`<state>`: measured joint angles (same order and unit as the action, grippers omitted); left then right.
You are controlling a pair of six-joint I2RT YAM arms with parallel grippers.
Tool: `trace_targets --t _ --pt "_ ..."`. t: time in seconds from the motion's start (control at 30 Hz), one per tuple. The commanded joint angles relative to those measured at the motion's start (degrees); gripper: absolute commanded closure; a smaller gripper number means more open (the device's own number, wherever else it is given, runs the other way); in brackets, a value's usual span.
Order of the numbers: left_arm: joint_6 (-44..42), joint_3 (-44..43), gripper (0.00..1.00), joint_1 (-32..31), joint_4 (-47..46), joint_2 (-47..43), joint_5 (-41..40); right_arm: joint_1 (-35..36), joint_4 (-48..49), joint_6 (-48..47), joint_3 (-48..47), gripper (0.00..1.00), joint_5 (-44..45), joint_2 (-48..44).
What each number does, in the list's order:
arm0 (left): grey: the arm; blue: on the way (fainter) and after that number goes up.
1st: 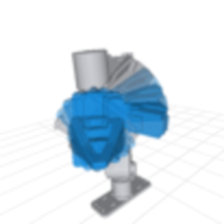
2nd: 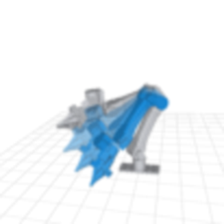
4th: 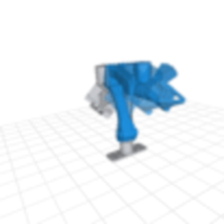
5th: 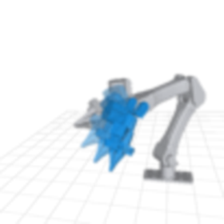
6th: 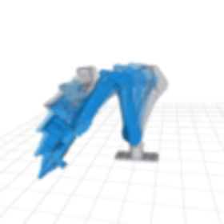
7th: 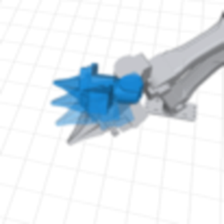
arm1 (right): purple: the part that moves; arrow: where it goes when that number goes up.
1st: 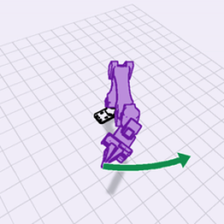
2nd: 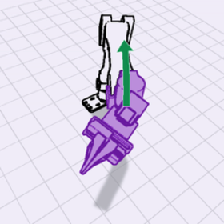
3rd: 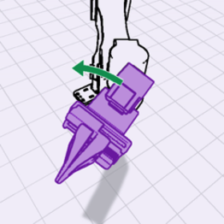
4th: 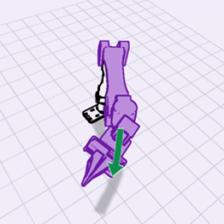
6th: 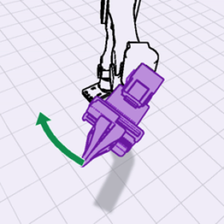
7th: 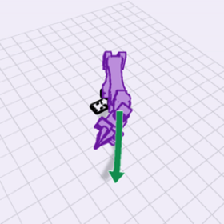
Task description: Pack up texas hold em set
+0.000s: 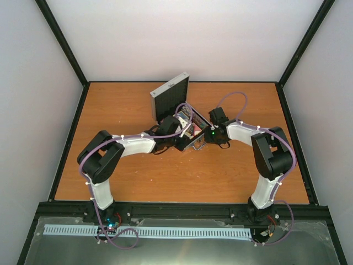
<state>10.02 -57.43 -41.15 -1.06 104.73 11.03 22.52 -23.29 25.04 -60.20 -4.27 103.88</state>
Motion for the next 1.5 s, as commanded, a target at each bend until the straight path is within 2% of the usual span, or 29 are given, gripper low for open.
trace_targets --t 0.0,0.13,0.37,0.5,0.63,0.83,1.47 --pt "2.2 5.3 0.99 1.8 20.0 6.1 -1.5 -1.0 -3.3 0.1 1.4 0.74 4.0 -0.7" --pt "0.6 1.6 0.96 2.0 21.1 4.0 -0.4 -1.0 -3.7 -0.1 1.0 0.74 4.1 -2.1" --pt "0.3 -16.3 0.72 1.7 32.2 2.3 1.3 -1.0 -3.8 0.0 0.3 0.74 3.7 -2.7" --pt "1.0 -20.8 0.65 1.1 37.7 1.7 -1.4 -1.0 -3.8 -0.1 0.4 0.74 3.6 -2.8" --pt "-0.2 -21.7 0.67 0.5 41.8 2.6 -4.6 -1.0 -3.6 -0.2 0.6 0.74 3.6 -3.0" --pt "-1.4 -23.2 0.82 0.2 43.0 4.7 -6.4 -1.0 -3.2 0.1 1.4 0.74 3.6 -3.4" --pt "-2.2 -29.8 0.78 -0.7 41.7 7.7 -6.0 -1.0 -3.0 0.2 2.0 0.73 3.3 -3.5"
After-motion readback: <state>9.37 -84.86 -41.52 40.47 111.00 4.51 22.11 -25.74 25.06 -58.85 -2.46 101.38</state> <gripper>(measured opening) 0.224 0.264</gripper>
